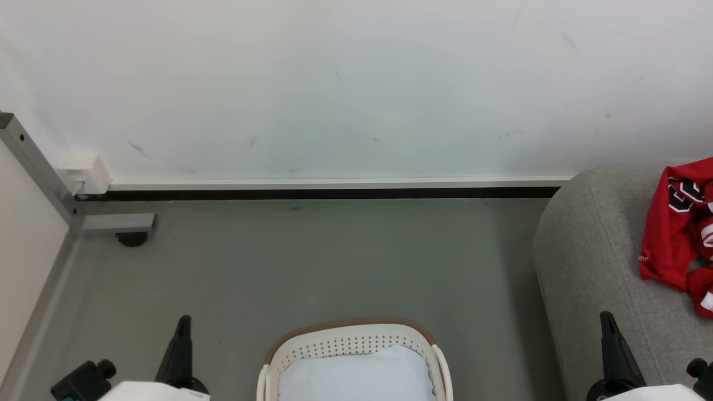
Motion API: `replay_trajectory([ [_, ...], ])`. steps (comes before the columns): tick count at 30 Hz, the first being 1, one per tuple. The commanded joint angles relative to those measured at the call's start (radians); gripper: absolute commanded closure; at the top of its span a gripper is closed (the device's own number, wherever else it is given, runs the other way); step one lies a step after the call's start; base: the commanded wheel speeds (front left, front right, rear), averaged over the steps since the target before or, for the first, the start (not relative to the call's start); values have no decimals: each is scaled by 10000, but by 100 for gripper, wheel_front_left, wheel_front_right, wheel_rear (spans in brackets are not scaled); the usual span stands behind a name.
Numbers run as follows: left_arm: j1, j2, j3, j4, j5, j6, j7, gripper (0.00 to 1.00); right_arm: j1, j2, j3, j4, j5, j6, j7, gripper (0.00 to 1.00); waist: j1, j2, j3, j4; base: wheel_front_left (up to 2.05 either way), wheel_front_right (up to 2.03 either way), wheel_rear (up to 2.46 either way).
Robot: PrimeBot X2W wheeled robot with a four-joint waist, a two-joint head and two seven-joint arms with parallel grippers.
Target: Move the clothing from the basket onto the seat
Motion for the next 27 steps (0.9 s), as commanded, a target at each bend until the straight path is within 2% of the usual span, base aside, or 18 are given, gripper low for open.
replay_trajectory([
  [1,-212,27,83,-156,-316,8,65,100,-262,-106,-78,-140,358,-5,44,100,-1,0,-1,4,0,0,0],
  [27,-308,-78,390,-263,-3399,10,885,100,-414,-167,-458,-187,3394,-9,812,100,-1,0,-24,94,0,0,0],
])
